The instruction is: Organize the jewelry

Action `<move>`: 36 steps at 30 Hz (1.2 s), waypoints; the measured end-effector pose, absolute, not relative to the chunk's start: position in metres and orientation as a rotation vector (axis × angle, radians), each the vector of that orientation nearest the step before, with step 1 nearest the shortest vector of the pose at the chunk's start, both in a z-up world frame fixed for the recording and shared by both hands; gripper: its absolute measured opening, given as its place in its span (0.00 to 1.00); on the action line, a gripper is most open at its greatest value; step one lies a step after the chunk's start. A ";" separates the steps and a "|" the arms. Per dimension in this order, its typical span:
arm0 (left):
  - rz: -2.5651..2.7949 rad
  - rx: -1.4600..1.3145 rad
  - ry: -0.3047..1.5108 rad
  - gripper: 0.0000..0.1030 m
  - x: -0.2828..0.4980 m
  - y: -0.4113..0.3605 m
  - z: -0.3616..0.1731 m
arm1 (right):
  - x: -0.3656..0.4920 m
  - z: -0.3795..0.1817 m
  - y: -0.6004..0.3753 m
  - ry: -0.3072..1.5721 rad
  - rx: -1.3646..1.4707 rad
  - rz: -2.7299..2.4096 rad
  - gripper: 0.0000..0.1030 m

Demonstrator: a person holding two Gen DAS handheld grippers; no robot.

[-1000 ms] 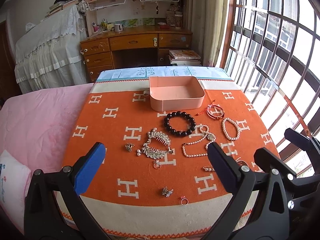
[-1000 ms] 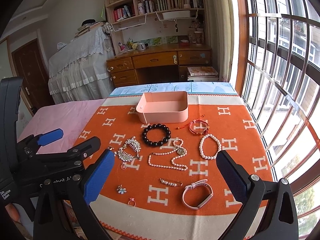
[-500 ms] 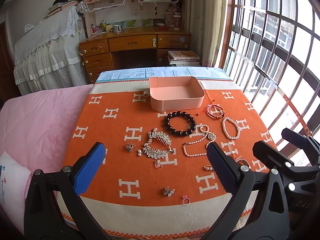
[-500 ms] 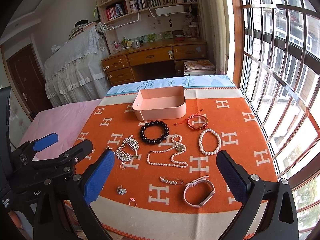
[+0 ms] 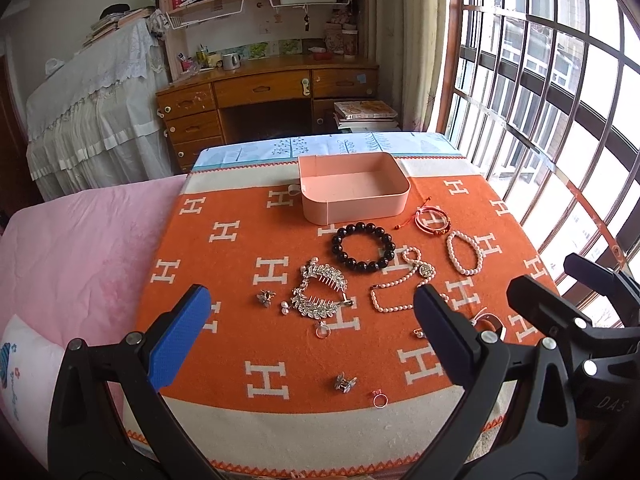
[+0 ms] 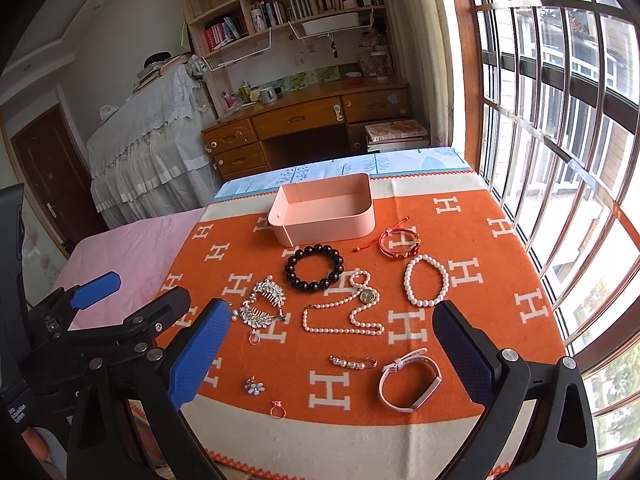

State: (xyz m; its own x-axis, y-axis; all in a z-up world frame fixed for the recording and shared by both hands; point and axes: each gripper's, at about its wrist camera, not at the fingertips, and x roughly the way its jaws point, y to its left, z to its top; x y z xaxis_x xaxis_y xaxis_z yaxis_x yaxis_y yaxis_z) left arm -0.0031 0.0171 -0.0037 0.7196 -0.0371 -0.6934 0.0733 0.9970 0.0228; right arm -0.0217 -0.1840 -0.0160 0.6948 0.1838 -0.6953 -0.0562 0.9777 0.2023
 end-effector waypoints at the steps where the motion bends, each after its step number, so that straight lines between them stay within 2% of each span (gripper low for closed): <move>1: -0.057 0.046 0.764 0.97 -0.004 0.017 -0.004 | -0.021 -0.015 -0.183 0.793 0.164 0.134 1.00; 11: -0.036 0.033 0.765 0.97 -0.006 0.017 -0.006 | -0.018 -0.012 -0.181 0.810 0.128 0.150 1.00; 22: -0.033 0.021 0.789 0.91 0.006 0.013 -0.006 | -0.006 -0.009 -0.182 0.810 0.097 0.184 1.00; 29: -0.107 0.025 0.835 0.91 0.027 0.006 -0.005 | 0.010 -0.012 -0.190 0.830 0.107 0.202 0.99; 36: -0.156 0.059 0.810 0.88 0.065 0.011 0.010 | 0.055 -0.006 -0.236 0.890 0.172 0.173 0.86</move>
